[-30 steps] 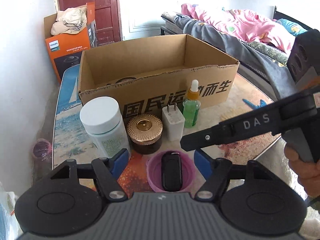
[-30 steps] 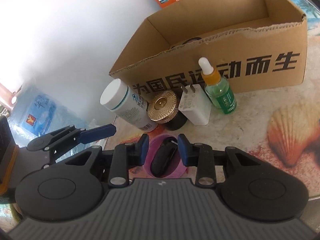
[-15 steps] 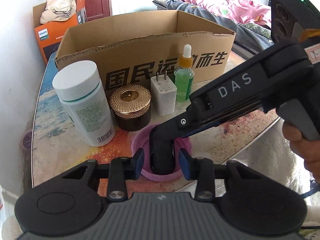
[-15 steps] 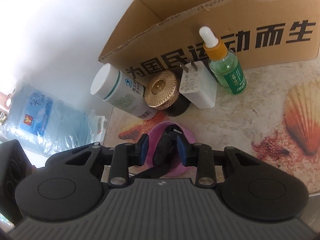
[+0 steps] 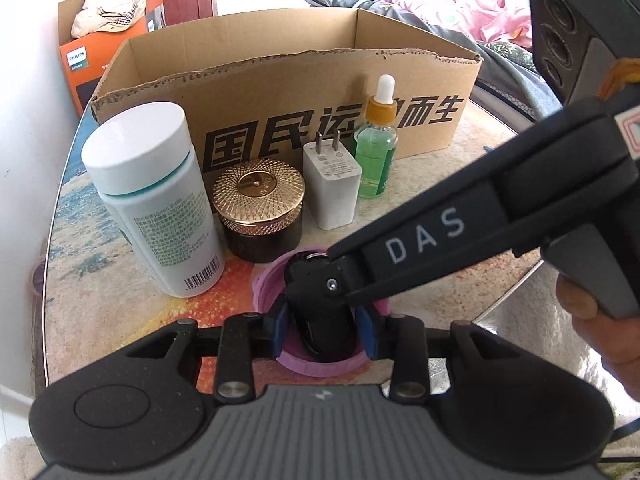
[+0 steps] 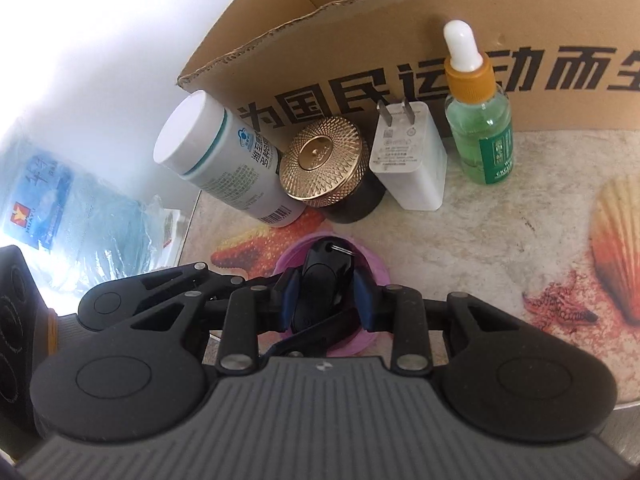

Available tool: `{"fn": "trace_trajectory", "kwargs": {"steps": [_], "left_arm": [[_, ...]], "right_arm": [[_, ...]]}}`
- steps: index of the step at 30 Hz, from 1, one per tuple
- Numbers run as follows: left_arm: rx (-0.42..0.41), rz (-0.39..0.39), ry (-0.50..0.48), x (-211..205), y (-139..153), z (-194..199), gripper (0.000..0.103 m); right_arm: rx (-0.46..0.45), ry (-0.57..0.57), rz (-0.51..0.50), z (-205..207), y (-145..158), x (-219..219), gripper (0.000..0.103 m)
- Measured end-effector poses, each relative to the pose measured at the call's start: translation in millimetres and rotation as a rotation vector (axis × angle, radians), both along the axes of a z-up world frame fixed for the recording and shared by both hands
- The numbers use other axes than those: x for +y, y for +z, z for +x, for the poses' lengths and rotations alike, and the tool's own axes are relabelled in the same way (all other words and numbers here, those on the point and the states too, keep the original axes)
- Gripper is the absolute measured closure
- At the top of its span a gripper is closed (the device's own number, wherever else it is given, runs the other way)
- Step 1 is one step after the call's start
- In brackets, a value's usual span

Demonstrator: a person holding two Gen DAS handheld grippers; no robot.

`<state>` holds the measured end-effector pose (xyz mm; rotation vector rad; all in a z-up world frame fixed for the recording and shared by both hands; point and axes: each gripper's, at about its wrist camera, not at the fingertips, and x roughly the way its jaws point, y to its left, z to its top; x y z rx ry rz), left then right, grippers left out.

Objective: Organize rigid objects
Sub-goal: 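Reach the right tool into the pink holder and close on the black object, then carry the black object into the box and open the right tool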

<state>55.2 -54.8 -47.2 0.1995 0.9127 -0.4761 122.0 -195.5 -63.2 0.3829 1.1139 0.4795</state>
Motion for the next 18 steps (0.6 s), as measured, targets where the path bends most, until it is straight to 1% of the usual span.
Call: {"fn": "trace_trajectory", "kwargs": {"steps": [7,10,15,18], "left_arm": [[0.006,-0.032,0.029,12,1,2,0.067],[-0.009,-0.019,0.039,12,4,-1,0.068],[-0.042,-0.026,0.057,14,19,-9,0.068],[-0.091,-0.018,0.065,14,36,-16,0.068]], "right_arm": [[-0.019,-0.018,0.054,0,-3,-5,0.08],[-0.033,-0.021,0.071,-4,-1,-6,0.084],[-0.094,-0.004,0.067,-14,15,-2,0.085],[-0.156,0.01,0.06,-22,34,3,0.085]]}}
